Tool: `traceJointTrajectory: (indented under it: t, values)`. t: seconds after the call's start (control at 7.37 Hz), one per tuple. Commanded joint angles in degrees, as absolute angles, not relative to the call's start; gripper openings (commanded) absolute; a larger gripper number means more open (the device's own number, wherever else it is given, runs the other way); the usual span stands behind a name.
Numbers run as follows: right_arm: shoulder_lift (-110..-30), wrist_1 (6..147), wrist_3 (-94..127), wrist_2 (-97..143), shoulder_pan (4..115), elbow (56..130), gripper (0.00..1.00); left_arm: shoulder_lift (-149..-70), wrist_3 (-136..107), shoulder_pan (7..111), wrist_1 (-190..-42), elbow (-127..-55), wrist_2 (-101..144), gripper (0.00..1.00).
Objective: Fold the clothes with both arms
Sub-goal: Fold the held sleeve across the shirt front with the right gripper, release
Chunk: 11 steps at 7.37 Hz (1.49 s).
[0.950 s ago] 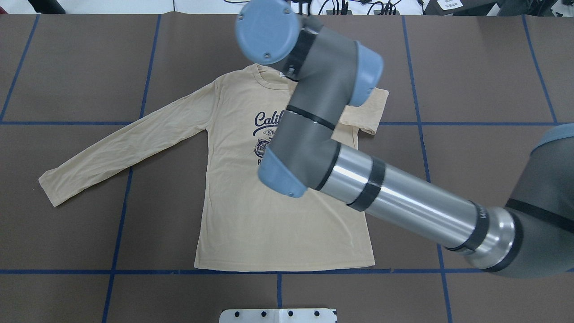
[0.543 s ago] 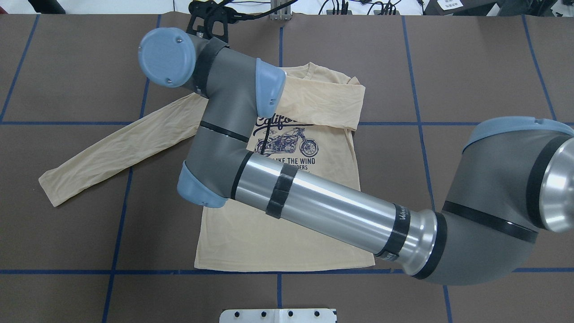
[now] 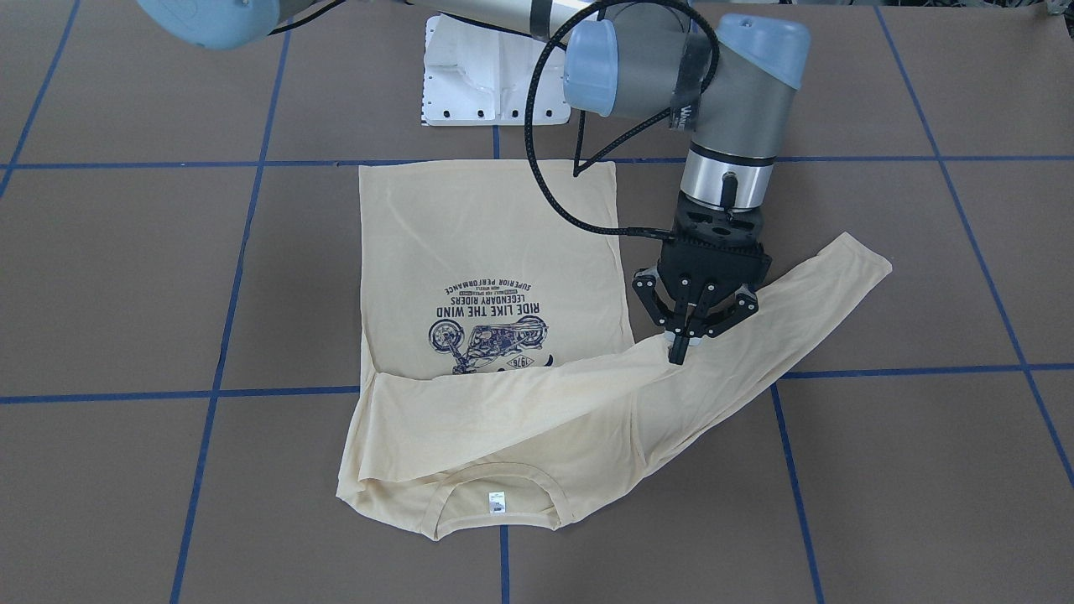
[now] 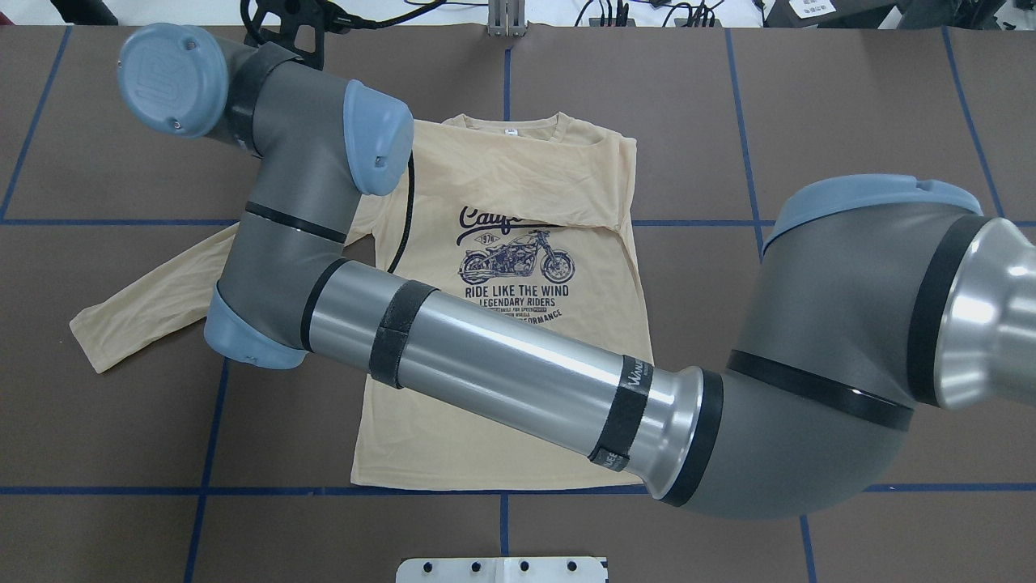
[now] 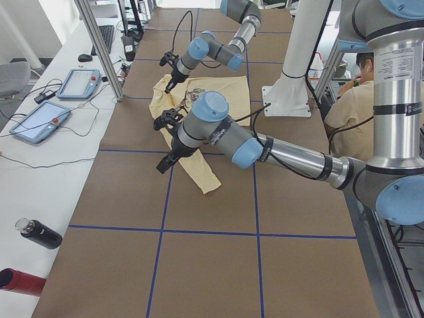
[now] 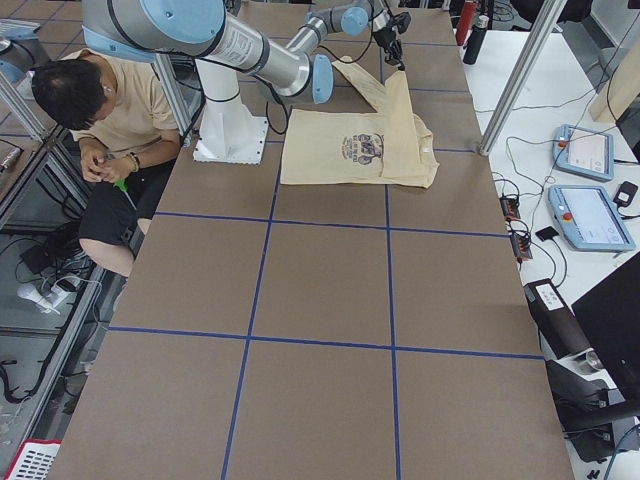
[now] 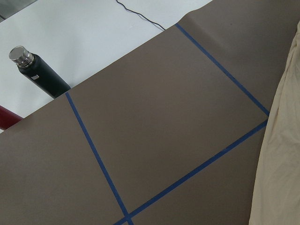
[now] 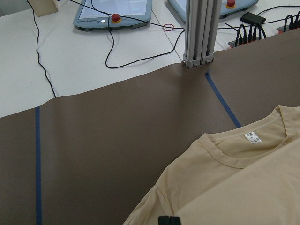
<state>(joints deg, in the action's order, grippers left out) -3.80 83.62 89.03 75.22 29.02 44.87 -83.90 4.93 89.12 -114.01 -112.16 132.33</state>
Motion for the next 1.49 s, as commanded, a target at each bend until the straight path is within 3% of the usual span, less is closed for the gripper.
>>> traceJointTrajectory:
  t: [0.0, 0.54, 0.95, 1.22, 1.36]
  values:
    - [-2.73, 83.41, 88.34, 77.25, 30.66, 44.38, 0.99, -83.94, 5.10, 89.12, -114.26, -111.19, 132.36, 1.00]
    - [-5.60, 83.85, 77.39, 94.52, 40.31, 47.26, 1.00, -84.28, 5.01, 87.81, -115.66, -110.83, 132.89, 1.00]
    - [-21.65, 92.59, 63.42, 109.56, 49.45, 70.31, 1.00, -85.25, -3.45, 77.38, -120.47, -110.92, 132.37, 1.00]
    - [-42.34, 94.48, 52.26, 112.92, 54.47, 92.18, 1.00, -83.16, -17.17, 67.47, -127.40, -110.92, 123.37, 1.00]
    - [-51.41, 94.40, 44.81, 116.16, 58.41, 99.51, 1.00, -80.19, -20.88, 63.67, -132.05, -110.74, 119.31, 1.00]
